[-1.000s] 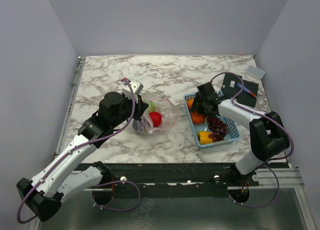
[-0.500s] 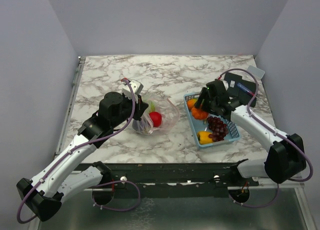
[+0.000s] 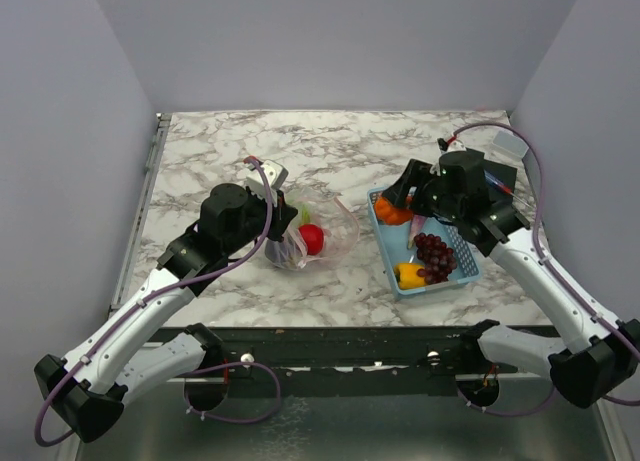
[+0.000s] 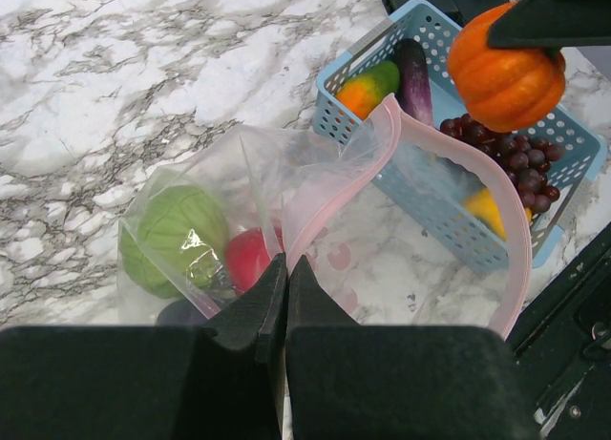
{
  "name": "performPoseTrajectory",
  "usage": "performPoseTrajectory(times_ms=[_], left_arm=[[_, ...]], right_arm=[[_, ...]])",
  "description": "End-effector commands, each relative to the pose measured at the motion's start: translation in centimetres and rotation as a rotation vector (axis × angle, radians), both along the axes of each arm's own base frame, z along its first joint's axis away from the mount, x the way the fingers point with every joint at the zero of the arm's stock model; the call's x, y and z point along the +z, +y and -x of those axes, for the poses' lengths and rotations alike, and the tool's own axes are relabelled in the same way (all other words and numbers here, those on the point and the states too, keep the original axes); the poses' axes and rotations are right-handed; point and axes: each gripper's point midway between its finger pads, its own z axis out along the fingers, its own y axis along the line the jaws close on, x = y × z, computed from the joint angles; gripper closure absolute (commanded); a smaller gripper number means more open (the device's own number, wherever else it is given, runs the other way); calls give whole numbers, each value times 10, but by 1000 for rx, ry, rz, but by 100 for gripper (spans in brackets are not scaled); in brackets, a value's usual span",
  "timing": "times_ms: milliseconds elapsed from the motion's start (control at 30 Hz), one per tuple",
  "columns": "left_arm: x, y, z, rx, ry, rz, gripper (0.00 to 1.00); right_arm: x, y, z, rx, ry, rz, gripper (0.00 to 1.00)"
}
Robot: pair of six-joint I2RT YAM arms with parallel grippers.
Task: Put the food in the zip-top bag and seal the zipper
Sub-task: Pick up the fake vegetable from the bin, then place the fake vegetable in the zipper food storage bag.
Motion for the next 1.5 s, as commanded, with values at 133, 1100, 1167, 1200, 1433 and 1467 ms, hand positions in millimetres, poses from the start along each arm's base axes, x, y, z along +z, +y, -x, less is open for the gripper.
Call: performPoseTrajectory(times_ms=[133, 1100, 1167, 1200, 1433, 1467], left_arm=[[8, -1, -2, 3, -18, 11, 100], [10, 0, -2, 2, -24, 12, 100], [10, 0, -2, 2, -25, 12, 100], [10, 0, -2, 3, -24, 12, 100], [10, 0, -2, 5, -23, 9, 100], [9, 0, -2, 5, -23, 8, 100]], right_arm=[[78, 58, 35, 245, -177, -112, 61], [34, 168, 47, 384, -185, 137, 36], [29, 169, 45, 379, -175, 146, 30], [28, 169, 45, 377, -171, 147, 26], [34, 168, 47, 372, -177, 121, 2], [37, 168, 48, 374, -181, 113, 0]])
